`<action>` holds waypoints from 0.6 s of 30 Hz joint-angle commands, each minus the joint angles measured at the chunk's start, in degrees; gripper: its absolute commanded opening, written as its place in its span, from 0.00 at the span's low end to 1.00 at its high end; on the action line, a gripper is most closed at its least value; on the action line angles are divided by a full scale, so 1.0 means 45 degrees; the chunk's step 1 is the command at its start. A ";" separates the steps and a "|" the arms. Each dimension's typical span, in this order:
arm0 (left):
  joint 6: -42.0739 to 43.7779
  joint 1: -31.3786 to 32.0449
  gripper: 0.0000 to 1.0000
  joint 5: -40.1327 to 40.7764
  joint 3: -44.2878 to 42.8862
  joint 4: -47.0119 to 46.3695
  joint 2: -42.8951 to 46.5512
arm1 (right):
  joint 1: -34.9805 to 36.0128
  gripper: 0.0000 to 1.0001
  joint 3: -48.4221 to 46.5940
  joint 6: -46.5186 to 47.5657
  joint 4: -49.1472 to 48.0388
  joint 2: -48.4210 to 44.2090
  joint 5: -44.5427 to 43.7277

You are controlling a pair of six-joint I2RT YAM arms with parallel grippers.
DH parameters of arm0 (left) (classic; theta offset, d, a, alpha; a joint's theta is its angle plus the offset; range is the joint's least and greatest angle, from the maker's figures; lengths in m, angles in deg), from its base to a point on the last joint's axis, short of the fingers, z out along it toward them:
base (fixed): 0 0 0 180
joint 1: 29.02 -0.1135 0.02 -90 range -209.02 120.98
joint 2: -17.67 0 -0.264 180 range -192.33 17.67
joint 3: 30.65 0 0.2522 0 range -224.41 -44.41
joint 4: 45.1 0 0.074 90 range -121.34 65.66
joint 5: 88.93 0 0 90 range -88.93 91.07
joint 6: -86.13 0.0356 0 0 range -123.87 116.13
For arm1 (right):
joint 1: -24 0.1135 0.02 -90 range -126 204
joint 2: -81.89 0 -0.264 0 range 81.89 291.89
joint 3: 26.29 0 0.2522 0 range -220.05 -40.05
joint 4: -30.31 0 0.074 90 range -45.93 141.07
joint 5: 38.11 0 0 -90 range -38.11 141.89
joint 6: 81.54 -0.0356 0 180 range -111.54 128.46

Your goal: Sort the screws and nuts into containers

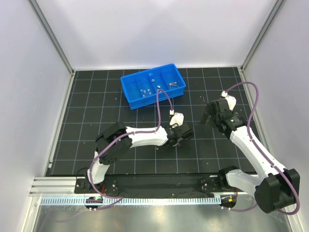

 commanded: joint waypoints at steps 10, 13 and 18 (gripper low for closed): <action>-0.0707 0.0001 0.20 0.0286 0.0025 0.0013 -0.0388 | -0.0072 1.00 0.0175 -0.0224 -0.0259 -0.0550 0.0177; -0.0629 0.0001 0.18 0.0305 0.0025 -0.0045 -0.0506 | -0.0072 1.00 0.0214 -0.0224 -0.0221 -0.0570 0.0256; -0.0336 0.0001 0.10 0.0306 0.0103 -0.0299 -0.0506 | -0.0072 1.00 0.0195 -0.0165 -0.0240 -0.0570 0.0275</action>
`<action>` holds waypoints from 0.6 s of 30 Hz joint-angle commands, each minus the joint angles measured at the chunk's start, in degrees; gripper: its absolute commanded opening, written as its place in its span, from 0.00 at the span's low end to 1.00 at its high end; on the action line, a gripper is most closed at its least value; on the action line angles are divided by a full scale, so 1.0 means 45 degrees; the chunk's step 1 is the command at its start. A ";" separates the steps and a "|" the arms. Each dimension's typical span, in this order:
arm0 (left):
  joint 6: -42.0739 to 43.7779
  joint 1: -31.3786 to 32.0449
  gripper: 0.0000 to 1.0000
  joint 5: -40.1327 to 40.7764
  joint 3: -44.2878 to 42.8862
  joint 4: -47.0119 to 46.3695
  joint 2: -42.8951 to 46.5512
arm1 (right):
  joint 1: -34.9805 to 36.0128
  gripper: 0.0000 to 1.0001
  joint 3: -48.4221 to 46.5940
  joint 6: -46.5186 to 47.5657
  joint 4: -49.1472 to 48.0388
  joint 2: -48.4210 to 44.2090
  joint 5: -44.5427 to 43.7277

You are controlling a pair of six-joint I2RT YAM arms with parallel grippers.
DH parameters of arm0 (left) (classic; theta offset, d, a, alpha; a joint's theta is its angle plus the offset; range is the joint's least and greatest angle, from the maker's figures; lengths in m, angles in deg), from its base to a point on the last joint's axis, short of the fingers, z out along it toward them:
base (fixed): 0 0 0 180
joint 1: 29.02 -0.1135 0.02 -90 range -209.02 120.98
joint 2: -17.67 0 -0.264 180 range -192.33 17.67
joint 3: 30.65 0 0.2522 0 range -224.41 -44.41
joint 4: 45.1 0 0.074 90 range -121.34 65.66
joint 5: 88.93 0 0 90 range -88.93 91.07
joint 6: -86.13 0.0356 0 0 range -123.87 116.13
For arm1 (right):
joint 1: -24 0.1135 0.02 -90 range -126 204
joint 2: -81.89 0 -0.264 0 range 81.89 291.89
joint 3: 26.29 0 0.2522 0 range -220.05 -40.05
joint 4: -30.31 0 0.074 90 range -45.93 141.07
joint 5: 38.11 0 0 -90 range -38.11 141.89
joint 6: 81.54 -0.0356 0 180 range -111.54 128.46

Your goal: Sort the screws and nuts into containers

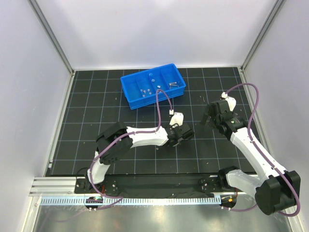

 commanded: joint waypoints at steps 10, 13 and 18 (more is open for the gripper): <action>0.0667 -0.0257 0.08 0.0414 0.0777 -0.0774 0.1425 | -0.0072 1.00 -0.0062 -0.0180 -0.0225 -0.0181 -0.0026; 0.0941 -0.0725 0.08 0.0297 0.0894 -0.0911 0.2185 | -0.0072 1.00 -0.0082 -0.0180 -0.0225 -0.0142 -0.0045; 0.1760 -0.2305 0.08 0.0355 0.1069 -0.1280 0.3554 | -0.0091 1.00 -0.0277 -0.0199 -0.0206 0.0112 -0.0163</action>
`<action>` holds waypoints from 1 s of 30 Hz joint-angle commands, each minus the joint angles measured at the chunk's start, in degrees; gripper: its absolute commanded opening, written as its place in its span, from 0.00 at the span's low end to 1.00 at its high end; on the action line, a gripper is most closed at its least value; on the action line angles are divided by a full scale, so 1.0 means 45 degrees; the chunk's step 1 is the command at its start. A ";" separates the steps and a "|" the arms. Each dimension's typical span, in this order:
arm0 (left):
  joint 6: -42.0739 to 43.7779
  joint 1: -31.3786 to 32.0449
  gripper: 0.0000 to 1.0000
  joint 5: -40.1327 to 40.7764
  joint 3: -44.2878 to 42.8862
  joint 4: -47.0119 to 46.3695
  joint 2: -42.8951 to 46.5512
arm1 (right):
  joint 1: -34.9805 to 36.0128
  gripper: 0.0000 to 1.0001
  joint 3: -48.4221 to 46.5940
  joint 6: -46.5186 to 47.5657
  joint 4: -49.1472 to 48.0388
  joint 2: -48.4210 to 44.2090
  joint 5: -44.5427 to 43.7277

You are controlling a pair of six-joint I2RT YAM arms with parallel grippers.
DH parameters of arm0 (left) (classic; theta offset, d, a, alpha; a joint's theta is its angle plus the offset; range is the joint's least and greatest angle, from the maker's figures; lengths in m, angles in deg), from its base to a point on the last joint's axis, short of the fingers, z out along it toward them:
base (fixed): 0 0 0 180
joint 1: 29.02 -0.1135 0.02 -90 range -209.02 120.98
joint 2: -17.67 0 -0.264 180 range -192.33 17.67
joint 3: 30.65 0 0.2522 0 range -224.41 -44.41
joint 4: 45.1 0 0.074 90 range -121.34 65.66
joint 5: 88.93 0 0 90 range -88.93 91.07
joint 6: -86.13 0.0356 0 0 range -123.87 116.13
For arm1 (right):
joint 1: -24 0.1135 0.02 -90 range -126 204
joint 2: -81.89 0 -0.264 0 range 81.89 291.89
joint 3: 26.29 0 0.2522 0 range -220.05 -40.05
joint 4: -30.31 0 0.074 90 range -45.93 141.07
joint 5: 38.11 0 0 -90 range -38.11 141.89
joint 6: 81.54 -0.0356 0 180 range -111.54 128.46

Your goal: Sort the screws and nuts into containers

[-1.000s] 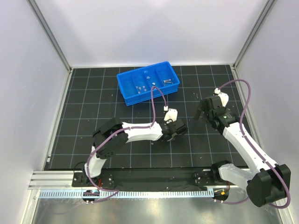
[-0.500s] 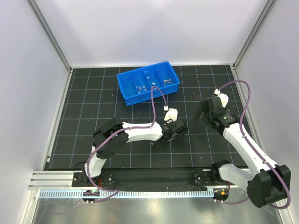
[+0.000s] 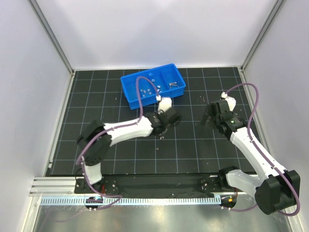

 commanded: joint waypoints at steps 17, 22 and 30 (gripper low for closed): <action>0.2260 -0.7889 0.10 -0.0868 -0.4372 -0.1617 -0.1850 | -0.0072 0.99 -0.1059 0.0016 -0.0933 0.1723 0.0545; 0.2729 -0.7970 0.38 -0.0656 -0.4863 -0.1422 -0.2166 | -0.0072 1.00 -0.1039 0.0054 -0.1109 0.1782 0.0428; 0.2711 -0.6784 0.63 -0.1944 -0.2230 -0.1246 0.0995 | -0.0091 1.00 -0.1059 -0.0043 -0.1051 0.1666 0.0194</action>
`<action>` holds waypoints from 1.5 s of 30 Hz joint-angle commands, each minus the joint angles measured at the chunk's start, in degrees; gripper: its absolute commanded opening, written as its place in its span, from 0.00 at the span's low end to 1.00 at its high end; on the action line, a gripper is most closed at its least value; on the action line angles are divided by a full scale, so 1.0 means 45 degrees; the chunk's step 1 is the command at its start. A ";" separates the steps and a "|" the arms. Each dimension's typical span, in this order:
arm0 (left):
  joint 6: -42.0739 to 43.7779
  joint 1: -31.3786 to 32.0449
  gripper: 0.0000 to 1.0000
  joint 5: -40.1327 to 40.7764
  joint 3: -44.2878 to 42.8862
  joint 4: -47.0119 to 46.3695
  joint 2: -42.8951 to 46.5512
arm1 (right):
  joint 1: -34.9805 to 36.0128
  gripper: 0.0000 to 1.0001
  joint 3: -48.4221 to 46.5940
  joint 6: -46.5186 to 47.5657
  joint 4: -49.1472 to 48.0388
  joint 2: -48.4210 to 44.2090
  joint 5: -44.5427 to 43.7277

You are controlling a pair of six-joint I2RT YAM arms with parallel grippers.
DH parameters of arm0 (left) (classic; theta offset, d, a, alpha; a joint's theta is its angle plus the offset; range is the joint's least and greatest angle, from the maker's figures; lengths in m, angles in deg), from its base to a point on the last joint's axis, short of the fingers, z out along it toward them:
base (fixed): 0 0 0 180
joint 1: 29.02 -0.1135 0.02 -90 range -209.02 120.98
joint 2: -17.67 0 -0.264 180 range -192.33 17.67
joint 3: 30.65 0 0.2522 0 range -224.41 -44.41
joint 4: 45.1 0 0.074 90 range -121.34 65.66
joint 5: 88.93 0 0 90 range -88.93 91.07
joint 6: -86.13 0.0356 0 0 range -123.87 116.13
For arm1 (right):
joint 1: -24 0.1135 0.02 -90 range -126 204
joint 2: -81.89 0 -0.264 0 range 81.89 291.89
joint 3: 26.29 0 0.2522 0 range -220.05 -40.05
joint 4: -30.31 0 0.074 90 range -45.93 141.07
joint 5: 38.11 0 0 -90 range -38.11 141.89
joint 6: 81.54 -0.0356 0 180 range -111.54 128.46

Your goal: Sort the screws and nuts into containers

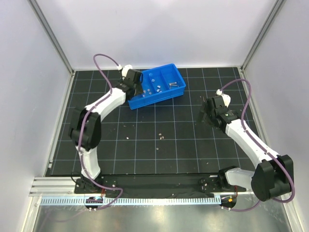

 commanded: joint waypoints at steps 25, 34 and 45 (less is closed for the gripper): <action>0.0604 0.5969 0.53 -0.2186 0.4798 0.0208 0.2238 | -0.0062 1.00 0.0638 -0.0116 0.0152 -0.1704 -0.0170; 0.2614 0.5969 0.50 -0.2364 0.5033 -0.0279 0.1965 | -0.0062 1.00 0.0638 -0.0116 0.0054 -0.1411 -0.0093; 0.3164 0.5950 0.47 -0.2576 0.4701 -0.0202 0.0852 | -0.0062 1.00 0.0657 -0.0097 0.0171 -0.1431 -0.0268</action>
